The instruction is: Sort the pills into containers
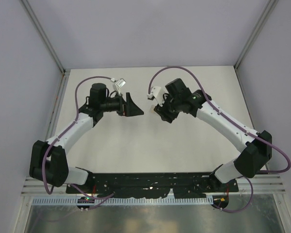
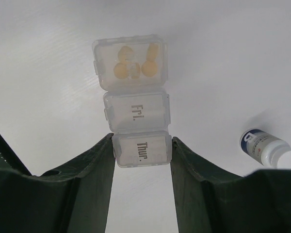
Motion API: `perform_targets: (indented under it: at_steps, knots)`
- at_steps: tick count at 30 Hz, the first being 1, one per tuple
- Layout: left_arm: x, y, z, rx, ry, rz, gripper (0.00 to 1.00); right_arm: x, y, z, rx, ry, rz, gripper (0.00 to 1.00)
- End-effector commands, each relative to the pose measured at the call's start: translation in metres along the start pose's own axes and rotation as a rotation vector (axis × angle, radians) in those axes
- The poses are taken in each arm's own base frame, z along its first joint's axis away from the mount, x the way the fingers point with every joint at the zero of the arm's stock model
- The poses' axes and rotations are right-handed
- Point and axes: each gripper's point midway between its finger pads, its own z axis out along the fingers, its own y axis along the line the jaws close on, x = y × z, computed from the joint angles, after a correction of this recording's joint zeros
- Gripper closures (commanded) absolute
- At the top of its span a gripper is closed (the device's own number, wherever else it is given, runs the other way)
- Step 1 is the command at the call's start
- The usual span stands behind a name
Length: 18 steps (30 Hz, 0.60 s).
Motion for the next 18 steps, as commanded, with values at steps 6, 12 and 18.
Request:
perform_targets:
  at_steps: [6, 12, 18]
  knots:
    - [-0.025, 0.006, -0.023, -0.128, -0.058, 0.189, 0.0, 0.047, -0.034, -0.004, 0.041, 0.013, 0.141, 0.82]
    - [-0.018, 0.014, -0.03, -0.179, -0.05, 0.245, 0.0, 0.115, -0.051, 0.006, 0.083, 0.127, 0.232, 0.81]
    - [-0.015, 0.014, -0.039, -0.208, -0.063, 0.32, 0.01, 0.172, -0.078, 0.008, 0.136, 0.209, 0.331, 0.8]
